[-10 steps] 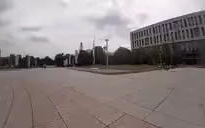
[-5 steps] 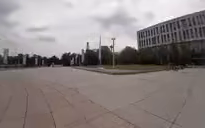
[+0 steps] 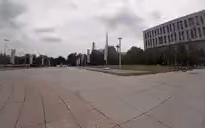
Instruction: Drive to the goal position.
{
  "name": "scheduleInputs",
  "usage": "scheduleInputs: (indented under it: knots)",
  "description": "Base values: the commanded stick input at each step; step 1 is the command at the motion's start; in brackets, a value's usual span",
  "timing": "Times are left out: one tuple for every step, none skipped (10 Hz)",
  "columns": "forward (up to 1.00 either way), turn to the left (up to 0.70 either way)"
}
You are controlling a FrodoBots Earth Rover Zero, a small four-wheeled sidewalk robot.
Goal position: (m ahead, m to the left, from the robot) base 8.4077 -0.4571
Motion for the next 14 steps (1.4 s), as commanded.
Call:
scheduleInputs:
  knots:
    - [0.6,0.15]
    - [0.6,0.15]
    - [0.6,0.15]
    - [0.6,0.15]
    - [0.6,0.15]
    - [0.6,0.15]
    - [0.6,0.15]
    - [0.6,0.15]
    - [0.6,0.15]
    - [0.6,0.15]
    - [0.6,0.15]
    - [0.6,0.0]
    - [0.6,0.0]
    - [0.6,0.0]
